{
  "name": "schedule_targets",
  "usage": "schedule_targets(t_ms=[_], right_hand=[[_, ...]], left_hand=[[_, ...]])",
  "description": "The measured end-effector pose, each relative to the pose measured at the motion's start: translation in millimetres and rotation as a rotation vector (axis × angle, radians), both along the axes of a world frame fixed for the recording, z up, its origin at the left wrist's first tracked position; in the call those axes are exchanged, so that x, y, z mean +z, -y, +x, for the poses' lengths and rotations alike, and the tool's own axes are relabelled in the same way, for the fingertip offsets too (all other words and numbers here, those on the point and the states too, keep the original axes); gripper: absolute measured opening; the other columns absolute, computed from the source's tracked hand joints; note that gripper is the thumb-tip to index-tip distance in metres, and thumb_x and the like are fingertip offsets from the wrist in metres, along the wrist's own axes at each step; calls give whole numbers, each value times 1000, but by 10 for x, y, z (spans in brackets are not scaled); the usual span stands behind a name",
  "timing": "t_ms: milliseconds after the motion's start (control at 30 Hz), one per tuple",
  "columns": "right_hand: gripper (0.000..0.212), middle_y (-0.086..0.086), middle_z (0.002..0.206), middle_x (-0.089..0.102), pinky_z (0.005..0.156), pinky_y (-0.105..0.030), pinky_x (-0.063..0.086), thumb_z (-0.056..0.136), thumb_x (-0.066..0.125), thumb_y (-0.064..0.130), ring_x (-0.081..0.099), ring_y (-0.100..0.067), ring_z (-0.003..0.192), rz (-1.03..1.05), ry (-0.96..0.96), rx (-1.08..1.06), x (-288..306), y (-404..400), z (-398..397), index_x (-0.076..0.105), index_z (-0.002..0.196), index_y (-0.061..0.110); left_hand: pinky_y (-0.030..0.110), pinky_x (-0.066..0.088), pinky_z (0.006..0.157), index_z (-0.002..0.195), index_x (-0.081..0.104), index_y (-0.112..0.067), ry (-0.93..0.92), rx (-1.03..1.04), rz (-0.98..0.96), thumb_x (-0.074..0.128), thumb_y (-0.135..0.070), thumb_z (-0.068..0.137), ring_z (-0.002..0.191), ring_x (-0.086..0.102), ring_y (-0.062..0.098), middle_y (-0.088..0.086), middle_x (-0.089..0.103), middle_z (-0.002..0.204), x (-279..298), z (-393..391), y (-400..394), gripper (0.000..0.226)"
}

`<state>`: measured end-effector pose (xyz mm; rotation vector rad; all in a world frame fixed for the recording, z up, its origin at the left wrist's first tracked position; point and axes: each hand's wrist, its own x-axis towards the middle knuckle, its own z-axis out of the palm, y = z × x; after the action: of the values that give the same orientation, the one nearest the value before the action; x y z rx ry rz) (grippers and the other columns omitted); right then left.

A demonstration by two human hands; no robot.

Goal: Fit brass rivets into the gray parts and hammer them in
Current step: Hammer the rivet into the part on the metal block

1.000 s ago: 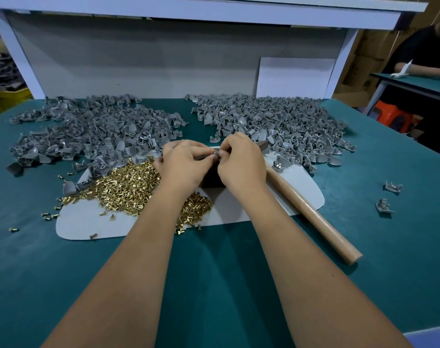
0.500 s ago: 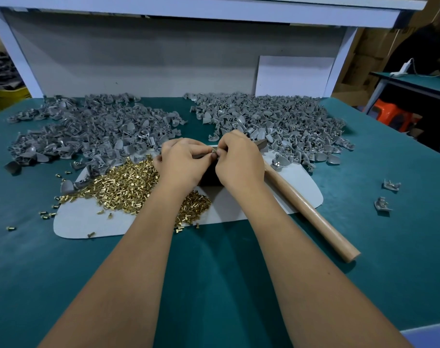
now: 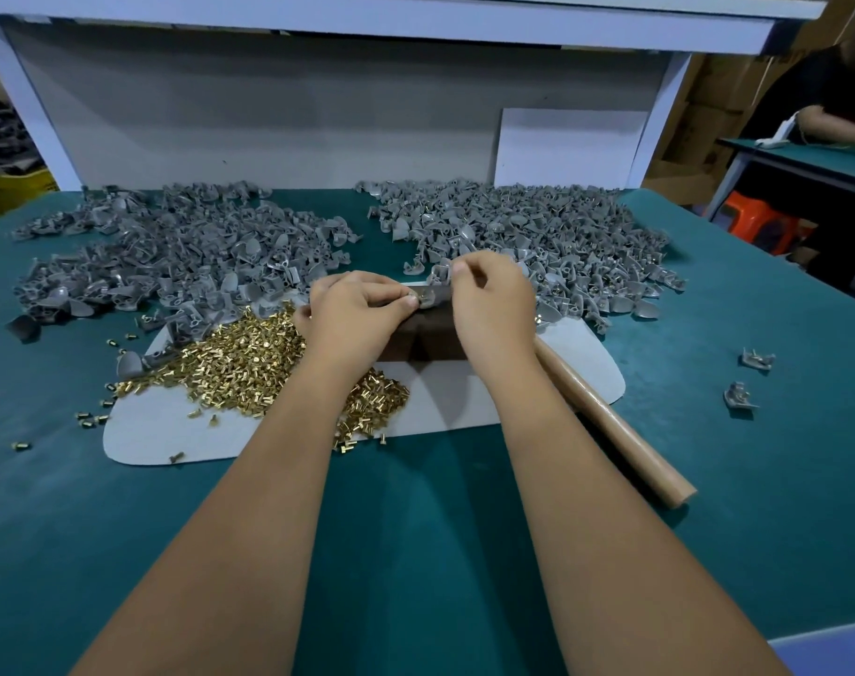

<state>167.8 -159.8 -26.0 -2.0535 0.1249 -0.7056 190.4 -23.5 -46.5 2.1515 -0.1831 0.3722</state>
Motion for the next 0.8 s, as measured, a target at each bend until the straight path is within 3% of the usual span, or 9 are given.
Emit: schedule_targets(t_ms=[100,233,333,400,467,600,667,800], right_hand=[[16,1,97,62,64,-26,40,95,46,22,55,-14,82,-31,-101,-158,61,202,-64,60,86,25],[26,-10,91,58,62,-32,35,89,50,32,52,-30,83,-392,-450,-260,114,522,-241,48,69,15],[24,-9,95,58,68,-33,38,88,56,39,53,-32,89,-592,-649,-242,54,594,-397,52,81,16],[21,-11,106,60,71,-34,38,88,57,31,55,-33,101,-670,-633,-230,-8,554,-462,61,101,16],[23,-13,110,59,70,-33,37,89,54,23,55,-33,105,-665,-598,-227,-21,522,-489,60,107,11],[13,-8,87,54,66,-32,36,92,54,26,50,-31,80,-531,-565,-230,34,525,-484,50,93,13],[19,-2,75,47,62,-32,35,94,54,26,49,-30,75,-507,-503,-250,97,530,-479,41,92,13],[12,6,68,47,51,-30,26,94,52,30,42,-17,58,-433,-318,-272,230,484,-492,45,96,20]], left_hand=[[50,23,110,67,62,-52,-21,2,-31,71,-41,86,128,38,14,-33,57,94,26,-22,16,25],[50,26,112,67,62,-51,-29,-16,-74,72,-38,87,128,43,19,-33,56,92,34,-21,17,26],[45,24,109,72,66,-49,-13,16,-45,71,-40,87,127,42,17,-31,56,91,28,-29,32,18],[37,19,98,78,68,-48,-3,75,40,69,-45,87,125,35,15,-30,56,94,24,-47,54,9],[39,17,97,83,70,-47,-1,113,84,66,-47,88,123,32,15,-28,55,98,18,-59,82,6],[50,19,108,95,75,-44,-21,132,147,63,-50,89,126,34,16,-27,57,107,43,-44,88,14],[51,19,108,93,75,-44,-32,133,163,65,-51,88,126,34,17,-26,59,111,65,-35,78,14],[52,18,110,92,76,-43,-35,136,180,66,-53,87,126,34,16,-25,62,113,76,-34,81,15]])
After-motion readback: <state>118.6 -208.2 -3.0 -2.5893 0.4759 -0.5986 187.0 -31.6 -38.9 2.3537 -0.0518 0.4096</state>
